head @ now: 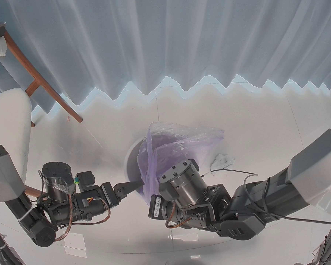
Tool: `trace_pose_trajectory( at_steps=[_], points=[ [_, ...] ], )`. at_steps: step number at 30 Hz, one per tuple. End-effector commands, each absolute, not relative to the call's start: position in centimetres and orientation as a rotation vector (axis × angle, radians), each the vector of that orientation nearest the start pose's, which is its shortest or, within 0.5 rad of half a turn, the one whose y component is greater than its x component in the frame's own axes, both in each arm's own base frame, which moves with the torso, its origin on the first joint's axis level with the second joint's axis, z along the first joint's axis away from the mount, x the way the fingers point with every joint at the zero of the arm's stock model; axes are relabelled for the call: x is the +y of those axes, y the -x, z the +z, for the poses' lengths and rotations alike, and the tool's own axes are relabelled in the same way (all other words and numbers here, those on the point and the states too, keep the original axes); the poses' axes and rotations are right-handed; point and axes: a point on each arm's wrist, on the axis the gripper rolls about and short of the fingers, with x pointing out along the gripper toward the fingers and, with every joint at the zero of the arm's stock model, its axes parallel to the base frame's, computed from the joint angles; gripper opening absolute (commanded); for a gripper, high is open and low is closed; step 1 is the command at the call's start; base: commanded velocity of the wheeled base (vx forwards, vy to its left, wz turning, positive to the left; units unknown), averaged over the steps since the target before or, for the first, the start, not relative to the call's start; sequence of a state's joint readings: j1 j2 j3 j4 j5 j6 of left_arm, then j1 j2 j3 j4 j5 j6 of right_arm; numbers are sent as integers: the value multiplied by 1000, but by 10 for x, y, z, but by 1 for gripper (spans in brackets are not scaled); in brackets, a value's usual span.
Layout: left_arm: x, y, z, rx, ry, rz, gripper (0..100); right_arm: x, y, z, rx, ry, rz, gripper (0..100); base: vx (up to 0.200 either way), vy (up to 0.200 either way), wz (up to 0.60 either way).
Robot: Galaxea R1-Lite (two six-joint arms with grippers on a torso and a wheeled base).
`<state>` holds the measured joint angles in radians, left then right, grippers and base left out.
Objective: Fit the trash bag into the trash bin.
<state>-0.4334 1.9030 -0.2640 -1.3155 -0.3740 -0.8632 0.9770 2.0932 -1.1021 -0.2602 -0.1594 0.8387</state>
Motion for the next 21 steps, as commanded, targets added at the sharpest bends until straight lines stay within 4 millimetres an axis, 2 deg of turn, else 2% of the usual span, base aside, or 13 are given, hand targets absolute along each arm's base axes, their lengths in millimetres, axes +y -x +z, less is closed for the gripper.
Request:
trace_pose_trajectory(
  at_steps=[1,8,14,18,21],
  points=[
    [-124,-230,62,695,786,-609,100,320,-212,83,904,-348,466,0,0,0,0],
    [-130,-230,60,678,783,-643,100,323,-215,71,922,-332,455,0,0,0,0],
    [-133,-232,51,685,781,-637,100,325,-216,71,919,-334,456,0,0,0,0],
    [-136,-239,33,714,768,-572,100,325,-215,73,915,-340,460,0,0,0,0],
    [-136,-242,28,698,771,-552,100,325,-215,73,916,-340,459,0,0,0,0]
  ],
)
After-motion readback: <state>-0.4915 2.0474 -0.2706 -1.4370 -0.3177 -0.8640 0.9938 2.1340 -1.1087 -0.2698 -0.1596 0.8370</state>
